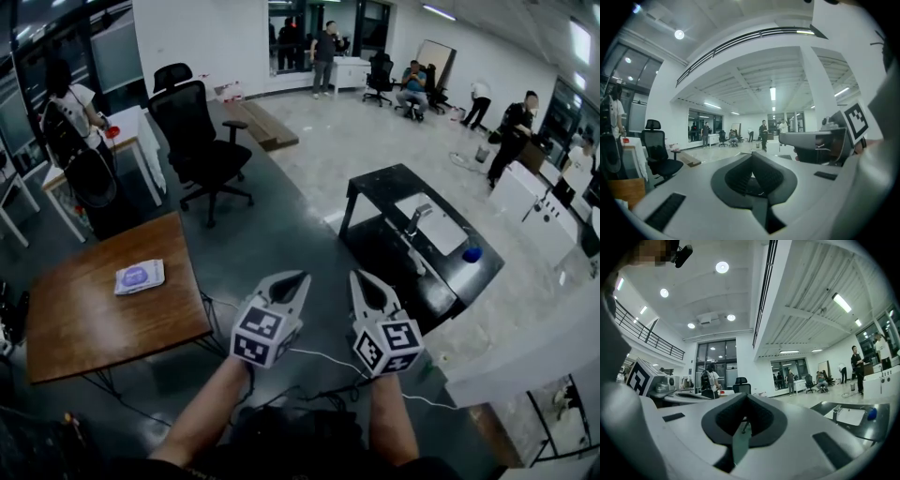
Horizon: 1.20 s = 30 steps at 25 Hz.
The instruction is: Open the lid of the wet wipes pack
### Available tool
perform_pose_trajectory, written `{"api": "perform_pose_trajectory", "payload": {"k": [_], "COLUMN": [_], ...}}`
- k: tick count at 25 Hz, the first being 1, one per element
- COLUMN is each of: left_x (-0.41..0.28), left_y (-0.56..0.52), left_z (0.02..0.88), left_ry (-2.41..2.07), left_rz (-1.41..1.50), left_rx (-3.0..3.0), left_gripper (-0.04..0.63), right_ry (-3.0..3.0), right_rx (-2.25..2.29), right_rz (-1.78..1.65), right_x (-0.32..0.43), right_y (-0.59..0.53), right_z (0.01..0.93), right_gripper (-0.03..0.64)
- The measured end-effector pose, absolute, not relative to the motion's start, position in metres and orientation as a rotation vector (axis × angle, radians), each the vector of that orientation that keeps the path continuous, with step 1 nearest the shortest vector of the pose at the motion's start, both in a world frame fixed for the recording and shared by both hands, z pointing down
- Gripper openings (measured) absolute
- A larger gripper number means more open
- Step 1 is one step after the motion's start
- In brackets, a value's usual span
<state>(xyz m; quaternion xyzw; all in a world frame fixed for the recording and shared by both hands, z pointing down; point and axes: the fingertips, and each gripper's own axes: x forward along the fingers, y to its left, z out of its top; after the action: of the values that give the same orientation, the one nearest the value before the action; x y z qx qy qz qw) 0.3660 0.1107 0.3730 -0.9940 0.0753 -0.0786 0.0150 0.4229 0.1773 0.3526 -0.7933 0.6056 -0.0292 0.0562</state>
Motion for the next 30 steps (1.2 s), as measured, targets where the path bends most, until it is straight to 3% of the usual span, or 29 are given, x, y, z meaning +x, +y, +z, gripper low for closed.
{"api": "perform_pose_trajectory", "payload": {"k": [17, 30], "left_x": [0.182, 0.066], "left_y": [0.003, -0.061], "left_z": [0.389, 0.420], "left_ry": [1.053, 1.383], "left_rz": [-0.344, -0.393], "left_rx": [-2.939, -2.879], "left_gripper": [0.006, 0.006], "right_ry": [2.466, 2.723], "right_rx": [-1.883, -1.655], "right_rz": [-0.144, -0.202], "right_x": [0.270, 0.161], "right_y": [0.039, -0.036], "right_z": [0.374, 0.398], "right_gripper": [0.011, 0.011]}}
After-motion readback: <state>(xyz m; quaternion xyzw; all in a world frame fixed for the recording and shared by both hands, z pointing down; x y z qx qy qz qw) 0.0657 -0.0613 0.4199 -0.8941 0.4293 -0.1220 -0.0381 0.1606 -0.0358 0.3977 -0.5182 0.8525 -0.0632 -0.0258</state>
